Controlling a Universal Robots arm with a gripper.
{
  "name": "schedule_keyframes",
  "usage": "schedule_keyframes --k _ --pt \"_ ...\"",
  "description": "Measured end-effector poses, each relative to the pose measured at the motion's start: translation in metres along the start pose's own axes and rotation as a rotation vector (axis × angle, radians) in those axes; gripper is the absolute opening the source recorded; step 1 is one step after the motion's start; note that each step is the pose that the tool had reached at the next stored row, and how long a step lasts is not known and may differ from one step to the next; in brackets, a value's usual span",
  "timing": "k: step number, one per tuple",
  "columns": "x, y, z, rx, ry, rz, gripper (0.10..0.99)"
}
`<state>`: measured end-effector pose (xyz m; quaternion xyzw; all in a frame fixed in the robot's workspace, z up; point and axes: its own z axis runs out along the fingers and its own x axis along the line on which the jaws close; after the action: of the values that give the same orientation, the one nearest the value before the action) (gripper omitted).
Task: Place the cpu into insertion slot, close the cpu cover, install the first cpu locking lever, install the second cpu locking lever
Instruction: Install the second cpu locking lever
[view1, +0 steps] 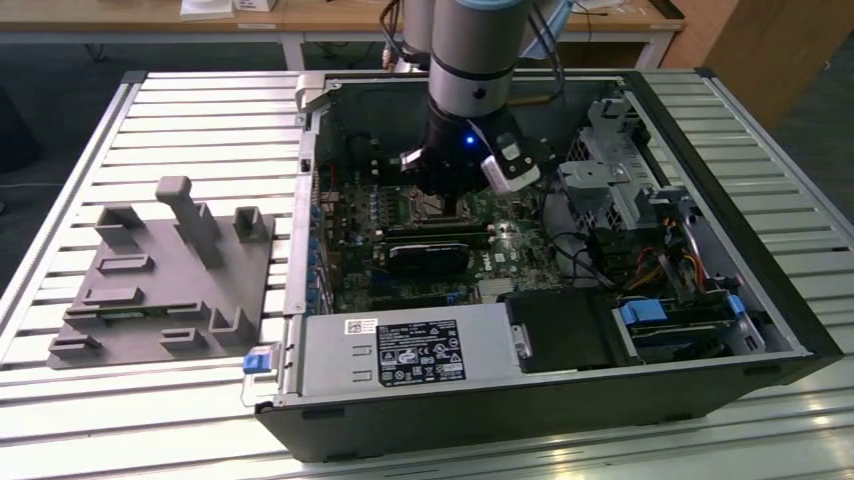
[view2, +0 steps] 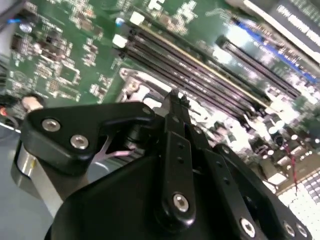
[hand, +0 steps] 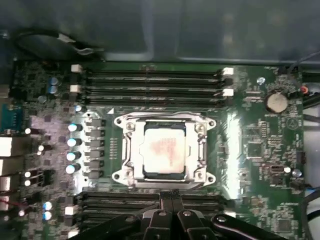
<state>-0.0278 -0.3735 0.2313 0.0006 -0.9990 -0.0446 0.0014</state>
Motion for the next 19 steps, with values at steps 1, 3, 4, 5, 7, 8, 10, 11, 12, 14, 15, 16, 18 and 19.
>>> schedule_keyframes --k 1,3,4,5,7,8,10,11,12,14,15,16,18,19 --pt "0.0027 -0.0006 -0.0001 0.0 -0.0001 0.0 0.106" --pt "0.0098 -0.0019 -0.0002 -0.001 0.0 0.0 0.106" --pt "0.0135 -0.0024 -0.0002 -0.002 -0.0001 0.0 0.106" --pt "0.0164 -0.0029 -0.0002 -0.005 0.0 0.0 0.106" --pt "0.0186 -0.004 -0.0003 -0.028 -0.0001 0.0 0.106" --pt "0.019 -0.0047 -0.0004 -0.043 0.0 0.0 0.106" --pt "0.0199 -0.0066 -0.0005 -0.066 -0.0001 0.0 0.106" --pt "0.0207 -0.0081 -0.0006 -0.068 -0.0001 0.0 0.106" --pt "0.0217 -0.0095 -0.0005 -0.069 -0.0002 0.0 0.106" --pt "0.0248 -0.0118 -0.0005 -0.07 -0.0002 0.0 0.106" --pt "0.0266 -0.0127 -0.0004 -0.07 -0.0002 0.0 0.106" --pt "0.0284 -0.0135 -0.0003 -0.07 -0.0001 0.0 0.106" --pt "0.0303 -0.014 0.0013 -0.07 -0.0002 0.0 0.106" --pt "0.0305 -0.0142 0.003 -0.07 -0.0001 0.0 0.106"
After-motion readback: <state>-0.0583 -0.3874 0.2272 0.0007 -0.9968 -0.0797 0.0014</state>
